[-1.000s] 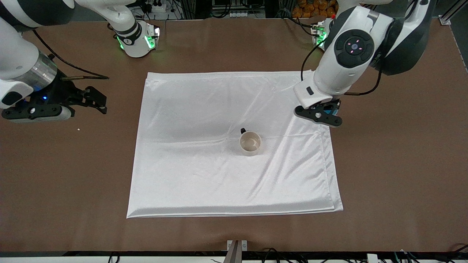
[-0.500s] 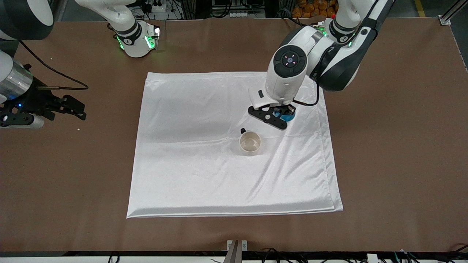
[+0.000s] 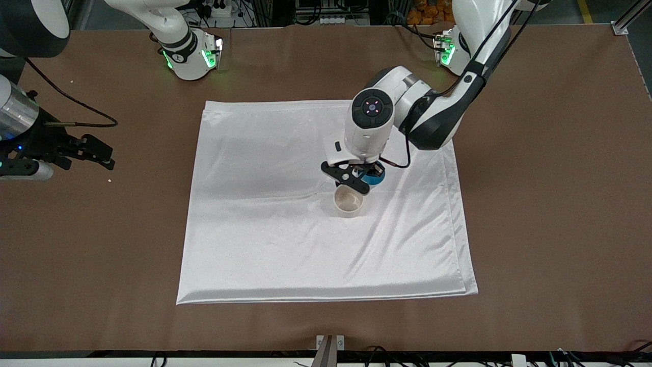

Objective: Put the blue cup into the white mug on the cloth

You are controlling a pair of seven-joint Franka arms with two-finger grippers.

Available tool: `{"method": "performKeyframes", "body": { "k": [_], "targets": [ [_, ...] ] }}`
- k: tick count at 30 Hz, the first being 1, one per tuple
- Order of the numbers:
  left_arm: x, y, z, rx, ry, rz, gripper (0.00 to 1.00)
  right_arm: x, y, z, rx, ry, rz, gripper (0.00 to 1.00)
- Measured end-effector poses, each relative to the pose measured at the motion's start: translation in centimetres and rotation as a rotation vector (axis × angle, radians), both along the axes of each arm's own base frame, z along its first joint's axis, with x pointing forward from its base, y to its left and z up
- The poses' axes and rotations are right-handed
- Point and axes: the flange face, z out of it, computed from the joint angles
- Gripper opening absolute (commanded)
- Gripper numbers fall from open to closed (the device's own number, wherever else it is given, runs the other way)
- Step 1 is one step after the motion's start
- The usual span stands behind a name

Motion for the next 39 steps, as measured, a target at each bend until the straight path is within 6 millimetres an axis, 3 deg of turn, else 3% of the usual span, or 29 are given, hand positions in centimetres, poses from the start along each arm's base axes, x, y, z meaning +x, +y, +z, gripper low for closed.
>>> {"method": "performKeyframes", "body": {
  "k": [8,29,36,37,38,39],
  "targets": [
    [0.3,-2.0,-2.7,0.0,-0.039,-0.017,0.0,0.0,0.0,0.0,0.0,-0.001,0.0,1.0],
    [1.7,-3.0,-6.8,-0.06,-0.09,-0.038,0.0,0.0,-1.1,-0.2,-0.005,0.008,0.059,1.0],
    [1.7,-3.0,-7.1,-0.059,-0.088,-0.037,0.0,0.0,-0.8,-0.2,-0.005,0.009,0.064,1.0],
    [1.7,-3.0,-7.1,-0.059,-0.088,-0.037,0.05,0.0,-0.8,-0.2,-0.005,0.009,0.064,1.0],
    [1.7,-3.0,-7.1,-0.059,-0.088,-0.037,0.16,0.0,-0.8,-0.2,-0.005,0.009,0.064,1.0],
    [1.7,-3.0,-7.1,-0.059,-0.088,-0.037,0.36,0.0,-0.8,-0.2,-0.005,0.009,0.064,1.0]
  ]
}}
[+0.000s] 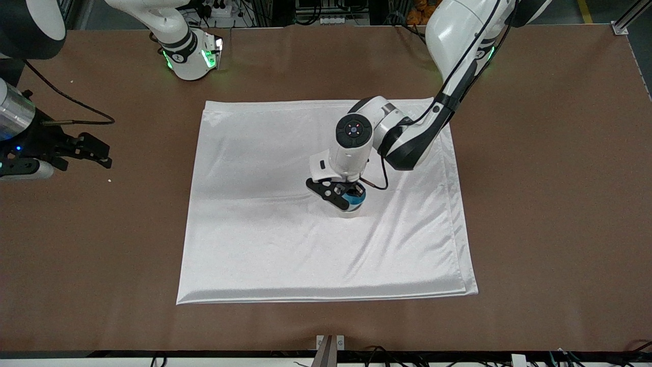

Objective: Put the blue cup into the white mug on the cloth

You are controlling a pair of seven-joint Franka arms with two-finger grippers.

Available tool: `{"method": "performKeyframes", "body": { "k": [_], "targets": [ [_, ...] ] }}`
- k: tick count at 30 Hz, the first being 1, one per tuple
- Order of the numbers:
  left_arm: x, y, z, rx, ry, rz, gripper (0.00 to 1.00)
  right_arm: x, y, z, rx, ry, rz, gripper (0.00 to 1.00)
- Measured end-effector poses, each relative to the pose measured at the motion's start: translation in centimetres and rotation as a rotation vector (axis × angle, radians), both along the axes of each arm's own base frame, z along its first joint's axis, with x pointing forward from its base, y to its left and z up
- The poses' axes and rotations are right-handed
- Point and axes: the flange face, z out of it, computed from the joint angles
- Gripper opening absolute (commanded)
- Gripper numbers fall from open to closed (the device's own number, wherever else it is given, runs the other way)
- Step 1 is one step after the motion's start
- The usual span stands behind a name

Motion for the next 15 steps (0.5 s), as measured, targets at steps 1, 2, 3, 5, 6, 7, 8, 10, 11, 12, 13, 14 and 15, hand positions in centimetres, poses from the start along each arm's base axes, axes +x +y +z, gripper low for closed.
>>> {"method": "performKeyframes", "body": {
  "k": [1,2,3,5,6,7,8,10,11,12,13,14,15],
  "targets": [
    [0.0,0.0,0.0,0.0,0.0,0.0,0.76,0.0,0.0,0.0,0.0,0.0,0.0,1.0],
    [0.0,0.0,0.0,0.0,-0.001,0.0,1.0,0.0,0.0,0.0,0.0,0.0,0.0,1.0],
    [0.0,0.0,0.0,0.0,-0.002,0.0,1.0,0.0,0.0,0.0,0.0,0.0,0.0,1.0],
    [0.1,0.0,0.2,0.0,-0.006,-0.001,1.0,0.0,0.0,0.0,0.0,0.0,0.0,1.0],
    [0.2,0.0,0.3,0.002,-0.011,-0.002,1.0,0.0,0.0,0.0,0.0,0.0,0.0,1.0],
    [0.3,0.0,0.4,0.005,-0.018,-0.006,1.0,0.0,0.0,0.0,0.0,0.0,0.0,1.0],
    [0.4,0.1,0.6,0.008,-0.026,-0.01,1.0,0.0,0.0,0.0,0.0,0.0,0.0,1.0],
    [0.6,0.1,1.0,0.017,-0.047,-0.019,1.0,0.0,0.0,0.0,0.0,0.0,0.001,1.0],
    [0.7,0.1,1.3,0.02,-0.057,-0.023,1.0,0.0,0.0,0.0,0.0,0.0,0.001,1.0],
    [0.8,0.1,1.6,0.021,-0.064,-0.026,1.0,0.0,0.1,0.0,0.0,0.0,0.002,1.0],
    [0.8,0.1,1.9,0.021,-0.07,-0.027,1.0,0.0,0.1,0.0,0.0,0.0,0.002,1.0],
    [0.8,0.1,2.2,0.022,-0.075,-0.028,1.0,0.0,0.1,0.0,0.0,-0.001,0.003,1.0],
    [0.9,0.2,2.6,0.023,-0.078,-0.027,1.0,0.0,0.1,0.0,0.0,-0.001,0.003,1.0]
  ]
}}
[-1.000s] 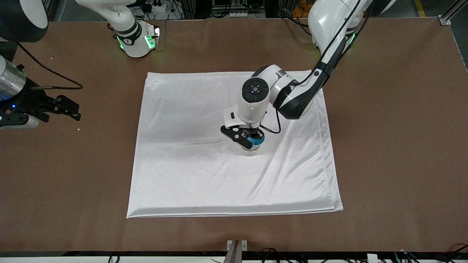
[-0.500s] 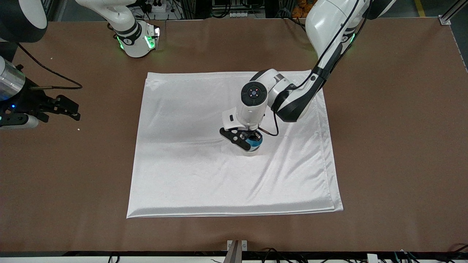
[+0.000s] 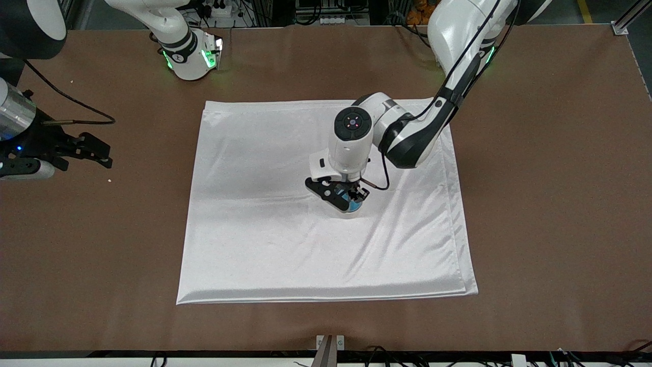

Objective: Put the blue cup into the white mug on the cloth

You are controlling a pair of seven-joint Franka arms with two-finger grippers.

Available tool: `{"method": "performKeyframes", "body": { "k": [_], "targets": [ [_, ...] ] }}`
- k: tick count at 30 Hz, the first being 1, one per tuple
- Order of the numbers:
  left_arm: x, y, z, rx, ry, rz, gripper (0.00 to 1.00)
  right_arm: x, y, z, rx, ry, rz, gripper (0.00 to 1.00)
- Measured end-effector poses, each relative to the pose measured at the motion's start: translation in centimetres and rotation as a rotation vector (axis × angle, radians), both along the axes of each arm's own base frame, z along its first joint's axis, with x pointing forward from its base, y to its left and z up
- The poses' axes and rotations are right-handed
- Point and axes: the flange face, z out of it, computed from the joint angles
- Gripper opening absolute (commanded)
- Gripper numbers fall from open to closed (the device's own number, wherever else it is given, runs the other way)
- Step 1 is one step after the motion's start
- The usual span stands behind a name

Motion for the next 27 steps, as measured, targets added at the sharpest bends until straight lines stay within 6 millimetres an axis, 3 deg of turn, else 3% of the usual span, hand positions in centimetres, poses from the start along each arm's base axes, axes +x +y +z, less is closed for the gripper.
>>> {"method": "performKeyframes", "body": {
  "k": [7,13,18,27],
  "targets": [
    [-0.1,1.1,4.4,0.027,-0.007,0.012,1.0,0.0,0.0,0.0,0.0,0.0,0.001,1.0],
    [-0.7,3.2,10.9,0.049,-0.021,0.075,1.0,0.0,0.0,0.0,0.0,-0.001,0.001,1.0],
    [-1.6,6.0,17.2,0.063,-0.038,0.165,1.0,0.0,0.1,0.0,0.0,-0.001,0.002,1.0],
    [-3.4,13.5,27.0,0.015,0.022,0.3,1.0,0.0,0.1,0.0,0.0,-0.001,0.002,1.0]
  ]
}}
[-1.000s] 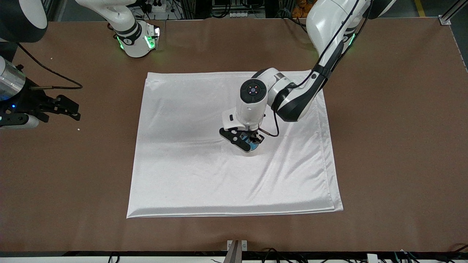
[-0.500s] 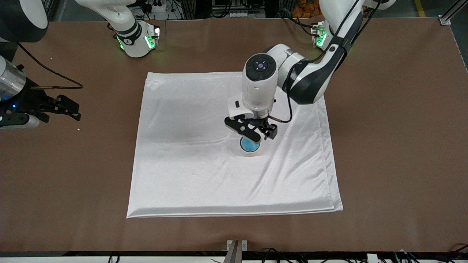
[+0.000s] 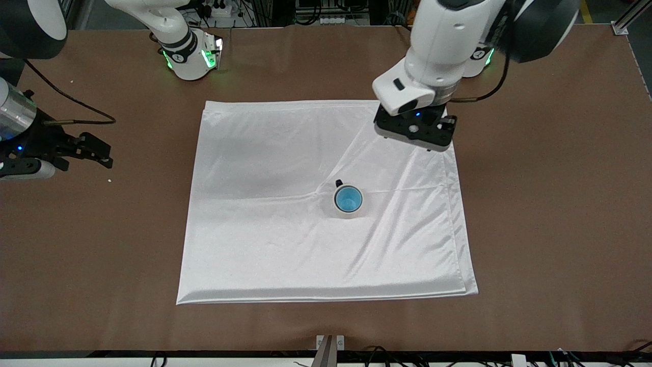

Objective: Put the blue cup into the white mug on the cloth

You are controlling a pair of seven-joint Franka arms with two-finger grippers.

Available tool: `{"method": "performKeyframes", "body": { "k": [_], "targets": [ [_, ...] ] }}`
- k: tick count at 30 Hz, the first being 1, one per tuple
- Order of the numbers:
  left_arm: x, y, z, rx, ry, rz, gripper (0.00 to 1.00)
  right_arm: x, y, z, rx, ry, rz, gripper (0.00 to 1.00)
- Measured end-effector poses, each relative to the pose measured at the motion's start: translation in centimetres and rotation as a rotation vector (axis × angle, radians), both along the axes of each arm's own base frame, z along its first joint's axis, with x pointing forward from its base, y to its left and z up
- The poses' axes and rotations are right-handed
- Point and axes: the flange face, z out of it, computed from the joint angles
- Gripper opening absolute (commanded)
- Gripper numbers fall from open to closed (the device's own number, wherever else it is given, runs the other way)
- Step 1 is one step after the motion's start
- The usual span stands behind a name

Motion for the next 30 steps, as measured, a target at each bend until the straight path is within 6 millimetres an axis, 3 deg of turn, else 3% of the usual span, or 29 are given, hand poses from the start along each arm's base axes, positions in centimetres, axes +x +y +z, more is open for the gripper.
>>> {"method": "performKeyframes", "body": {
  "k": [6,12,19,30],
  "targets": [
    [-1.3,5.0,3.2,-0.015,0.033,0.077,1.0,0.0,0.0,0.0,0.0,0.0,0.0,1.0],
    [-2.8,8.9,4.2,-0.028,0.062,0.143,1.0,0.0,0.0,0.0,0.0,0.0,0.001,1.0],
    [-3.1,13.2,3.6,-0.035,0.093,0.221,1.0,0.0,0.1,0.0,0.0,0.0,0.002,1.0],
    [-2.0,15.8,1.6,-0.021,0.126,0.261,1.0,0.0,0.0,0.0,0.0,0.001,0.001,1.0]
  ]
}}
